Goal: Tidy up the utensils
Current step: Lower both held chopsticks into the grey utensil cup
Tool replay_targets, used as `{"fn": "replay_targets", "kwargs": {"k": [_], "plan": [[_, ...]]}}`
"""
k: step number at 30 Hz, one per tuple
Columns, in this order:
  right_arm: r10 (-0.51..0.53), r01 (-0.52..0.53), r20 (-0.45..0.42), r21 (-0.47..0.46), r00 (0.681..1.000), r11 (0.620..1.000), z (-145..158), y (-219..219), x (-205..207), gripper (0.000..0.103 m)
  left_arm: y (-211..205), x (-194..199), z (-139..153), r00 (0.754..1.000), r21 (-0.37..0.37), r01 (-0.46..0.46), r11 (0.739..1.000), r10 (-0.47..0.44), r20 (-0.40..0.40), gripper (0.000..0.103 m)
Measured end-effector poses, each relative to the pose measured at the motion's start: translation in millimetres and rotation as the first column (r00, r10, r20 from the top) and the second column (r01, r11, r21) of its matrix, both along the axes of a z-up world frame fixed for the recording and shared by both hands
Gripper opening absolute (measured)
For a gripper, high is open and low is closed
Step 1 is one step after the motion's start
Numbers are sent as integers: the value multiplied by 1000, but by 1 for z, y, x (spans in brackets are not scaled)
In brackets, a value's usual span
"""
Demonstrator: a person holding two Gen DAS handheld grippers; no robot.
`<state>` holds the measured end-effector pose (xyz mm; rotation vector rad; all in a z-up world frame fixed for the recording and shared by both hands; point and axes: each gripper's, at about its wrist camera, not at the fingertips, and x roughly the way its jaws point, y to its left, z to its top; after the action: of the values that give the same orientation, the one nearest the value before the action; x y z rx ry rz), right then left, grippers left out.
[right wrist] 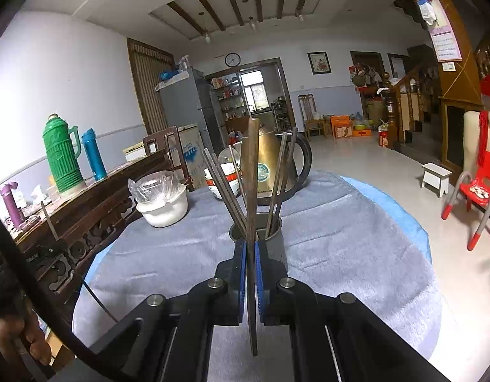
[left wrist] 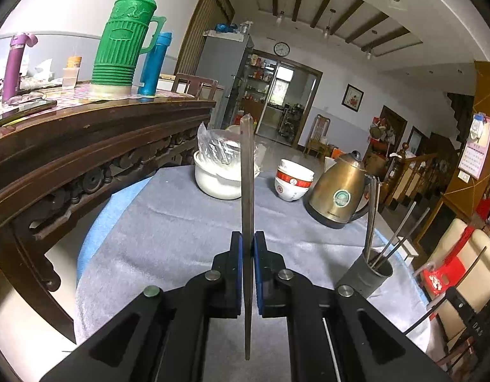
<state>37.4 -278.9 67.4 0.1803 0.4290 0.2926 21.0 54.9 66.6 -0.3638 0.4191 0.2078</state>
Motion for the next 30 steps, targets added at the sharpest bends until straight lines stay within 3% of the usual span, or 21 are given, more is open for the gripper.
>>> {"fn": "replay_targets", "kwargs": {"k": [12, 21, 30], "plan": [[10, -10, 28, 15, 1000, 1000, 14, 1, 11, 6, -1, 18, 12, 1000, -21, 15, 1000, -14, 23, 7], [36, -36, 32, 14, 999, 999, 19, 8, 14, 6, -4, 34, 3, 998, 17, -7, 1000, 8, -62, 7], [41, -42, 43, 10, 998, 999, 24, 8, 6, 6, -6, 31, 3, 996, 24, -9, 1000, 11, -85, 7]]}}
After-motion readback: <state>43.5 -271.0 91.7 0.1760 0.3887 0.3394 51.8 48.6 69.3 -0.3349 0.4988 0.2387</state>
